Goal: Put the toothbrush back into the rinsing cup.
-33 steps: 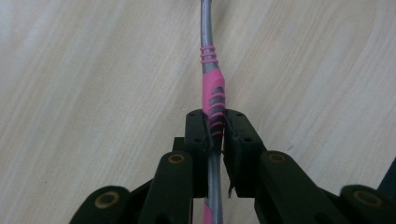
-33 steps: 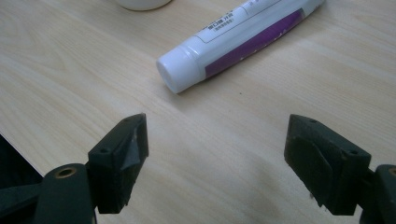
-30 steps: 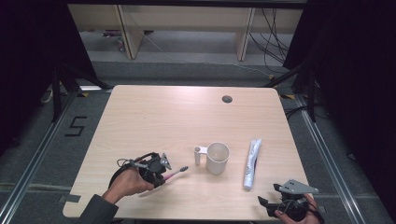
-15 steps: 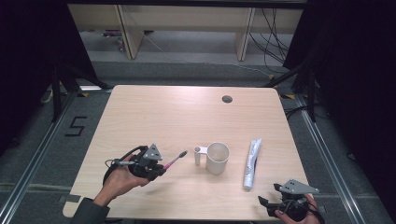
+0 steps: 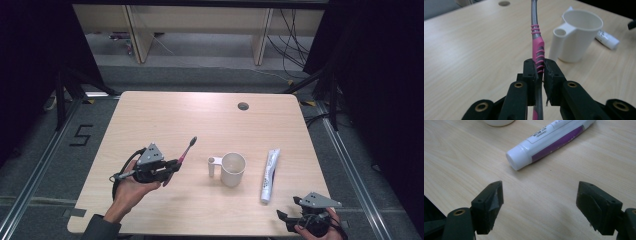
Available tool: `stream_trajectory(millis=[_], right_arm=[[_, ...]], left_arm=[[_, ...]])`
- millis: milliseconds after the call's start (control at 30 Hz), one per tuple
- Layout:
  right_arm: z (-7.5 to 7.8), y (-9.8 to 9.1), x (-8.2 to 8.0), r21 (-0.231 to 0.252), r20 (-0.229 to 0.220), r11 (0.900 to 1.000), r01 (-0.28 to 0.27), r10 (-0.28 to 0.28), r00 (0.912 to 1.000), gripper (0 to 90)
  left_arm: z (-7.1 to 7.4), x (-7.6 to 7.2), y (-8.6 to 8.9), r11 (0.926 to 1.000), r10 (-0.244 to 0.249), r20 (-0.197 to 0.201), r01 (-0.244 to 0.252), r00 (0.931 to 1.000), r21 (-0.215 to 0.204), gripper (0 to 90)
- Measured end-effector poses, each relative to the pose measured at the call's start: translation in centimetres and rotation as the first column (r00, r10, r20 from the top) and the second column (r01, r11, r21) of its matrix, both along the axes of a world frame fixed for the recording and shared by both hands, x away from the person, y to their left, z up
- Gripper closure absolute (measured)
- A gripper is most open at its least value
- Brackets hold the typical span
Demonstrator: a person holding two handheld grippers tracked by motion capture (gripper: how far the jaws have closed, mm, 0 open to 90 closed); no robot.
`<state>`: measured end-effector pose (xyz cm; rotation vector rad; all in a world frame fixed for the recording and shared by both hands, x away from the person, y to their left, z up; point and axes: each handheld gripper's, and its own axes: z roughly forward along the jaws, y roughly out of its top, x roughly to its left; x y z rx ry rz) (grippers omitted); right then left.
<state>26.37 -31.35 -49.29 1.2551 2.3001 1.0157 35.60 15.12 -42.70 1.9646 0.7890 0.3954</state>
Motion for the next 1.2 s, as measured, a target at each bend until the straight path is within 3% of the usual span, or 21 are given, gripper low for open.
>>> stream_trajectory(millis=[100, 167, 200, 233, 300, 333, 433, 467, 567, 667, 800, 900, 967, 1000, 1067, 1133, 1200], right_arm=[[0.0, 0.0, 0.0, 0.001, -0.002, 1.0000, 0.004, -0.004, 1.0000, 22.9], [0.0, 0.0, 0.0, 0.005, -0.001, 1.0000, 0.002, -0.002, 1.0000, 22.9], [0.0, 0.0, 0.0, 0.000, -0.002, 1.0000, 0.003, -0.003, 1.0000, 22.9], [0.0, 0.0, 0.0, 0.001, 0.000, 1.0000, 0.002, -0.002, 1.0000, 22.9], [0.0, 0.0, 0.0, 0.004, -0.001, 1.0000, 0.004, -0.004, 1.0000, 22.8], [0.0, 0.0, 0.0, 0.004, -0.001, 1.0000, 0.004, -0.004, 1.0000, 22.8], [0.0, 0.0, 0.0, 0.000, 0.000, 1.0000, 0.002, -0.002, 1.0000, 22.9], [0.0, 0.0, 0.0, 0.000, -0.001, 1.0000, 0.003, -0.003, 1.0000, 22.8], [0.0, 0.0, 0.0, -0.004, 0.007, 1.0000, -0.003, 0.003, 1.0000, 22.9], [0.0, 0.0, 0.0, -0.001, 0.000, 1.0000, 0.003, -0.003, 1.0000, 22.8], [0.0, 0.0, 0.0, -0.003, 0.002, 1.0000, 0.002, -0.002, 1.0000, 22.9], [-0.1, 0.0, 0.0, 0.002, 0.005, 1.0000, -0.003, 0.003, 1.0000, 22.9], [0.0, 0.0, 0.0, 0.001, 0.000, 1.0000, 0.002, -0.002, 1.0000, 22.9], [0.0, 0.0, 0.0, 0.000, -0.003, 1.0000, 0.002, -0.002, 1.0000, 22.8], [0.0, 0.0, 0.0, 0.004, -0.006, 1.0000, 0.005, -0.005, 1.0000, 22.8], [0.0, 0.1, -0.1, 0.018, -0.005, 0.9998, 0.011, -0.011, 0.9999, 22.8], [0.0, 0.0, 0.0, 0.003, -0.002, 1.0000, -0.001, 0.001, 1.0000, 22.8]], left_arm=[[0.1, 0.0, -0.2, 0.9994, 0.016, 0.024, -0.015, 0.9996, -0.031, 79.7], [0.1, 0.1, -0.5, 0.9971, 0.031, 0.053, -0.027, 0.9981, -0.071, 79.7], [0.2, 0.2, -0.8, 0.9925, 0.044, 0.082, -0.034, 0.9956, -0.117, 79.7], [0.3, 0.2, -0.9, 0.9929, 0.051, 0.097, -0.041, 0.9940, -0.112, 79.7], [0.4, 0.3, -1.2, 0.9876, 0.061, 0.121, -0.042, 0.9908, -0.151, 79.7], [0.4, 0.3, -1.2, 0.9876, 0.061, 0.121, -0.042, 0.9908, -0.151, 79.7], [0.5, 0.3, -1.6, 0.9799, 0.078, 0.143, -0.049, 0.9867, -0.193, 79.7], [0.5, 0.4, -1.9, 0.9730, 0.090, 0.156, -0.053, 0.9837, -0.225, 79.7], [0.5, 0.7, -2.2, 0.9717, 0.088, 0.155, -0.050, 0.9840, -0.231, 79.7], [0.4, 0.8, -2.7, 0.9655, 0.110, 0.155, -0.068, 0.9818, -0.251, 79.7], [0.3, 1.0, -3.3, 0.9603, 0.123, 0.188, -0.069, 0.9745, -0.270, 79.7], [0.2, 1.3, -3.8, 0.9498, 0.126, 0.192, -0.062, 0.9732, -0.307, 79.8], [0.2, 1.4, -3.9, 0.9484, 0.128, 0.202, -0.060, 0.9710, -0.311, 79.8], [0.2, 1.5, -4.2, 0.9379, 0.116, 0.214, -0.036, 0.9699, -0.345, 79.8], [0.3, 1.4, -4.2, 0.9406, 0.122, 0.219, -0.043, 0.9680, -0.337, 79.8], [0.4, 1.4, -4.6, 0.9355, 0.110, 0.236, -0.021, 0.9654, -0.353, 79.8], [0.5, 1.4, -4.8, 0.9355, 0.103, 0.242, -0.011, 0.9647, -0.353, 79.8]])
